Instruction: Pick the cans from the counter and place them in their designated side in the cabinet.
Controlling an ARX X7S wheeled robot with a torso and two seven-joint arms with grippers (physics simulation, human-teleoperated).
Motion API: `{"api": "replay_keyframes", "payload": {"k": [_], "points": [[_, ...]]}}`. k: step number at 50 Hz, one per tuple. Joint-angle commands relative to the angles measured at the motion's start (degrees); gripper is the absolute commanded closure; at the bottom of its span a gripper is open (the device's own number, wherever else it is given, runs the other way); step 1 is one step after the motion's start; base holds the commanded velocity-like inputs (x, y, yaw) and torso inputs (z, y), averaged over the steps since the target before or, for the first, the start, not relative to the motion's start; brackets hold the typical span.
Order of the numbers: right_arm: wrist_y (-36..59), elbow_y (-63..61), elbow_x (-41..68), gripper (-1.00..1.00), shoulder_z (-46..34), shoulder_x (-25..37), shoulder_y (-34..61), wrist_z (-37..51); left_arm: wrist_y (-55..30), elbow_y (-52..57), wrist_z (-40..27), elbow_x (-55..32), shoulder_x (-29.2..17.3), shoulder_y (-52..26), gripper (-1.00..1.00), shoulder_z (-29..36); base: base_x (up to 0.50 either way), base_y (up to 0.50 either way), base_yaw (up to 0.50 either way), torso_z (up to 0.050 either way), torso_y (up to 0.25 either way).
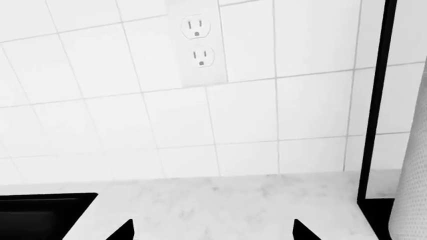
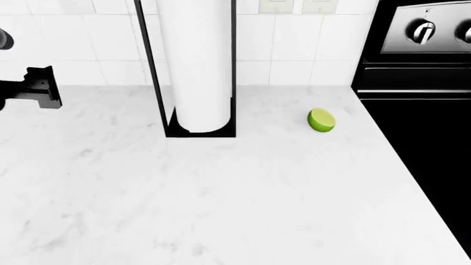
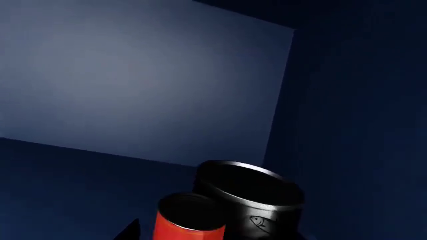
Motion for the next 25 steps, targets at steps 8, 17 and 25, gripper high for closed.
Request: {"api": "replay_keyframes", "payload": {"k": [8,17,25], "points": [[-1.33,0.82,-0.34,-1.00,-0.67,-0.32,0.06,-0.37,0.51,-0.32,-0.05,-0.18,0.10,0.44,-1.00,-0.17,-0.30,0.00,0.00,0.000,0.000],[-0.97,0.34,-0.51,-1.00,-0.76,-0.35,0.06,-0.87,0.53,-0.37,0.02,-0.35,0.08,0.34,-1.00,-0.11,-0.31,0.00,0.00,0.000,0.000],[-1.46,0.82,-0.45,-1.00,-0.73,-0.32,0.06,-1.05,0.98,-0.85,-0.02,-0.29,0.34,0.31,-1.00,0.18,-0.30,0.00,0.00,0.000,0.000]]}}
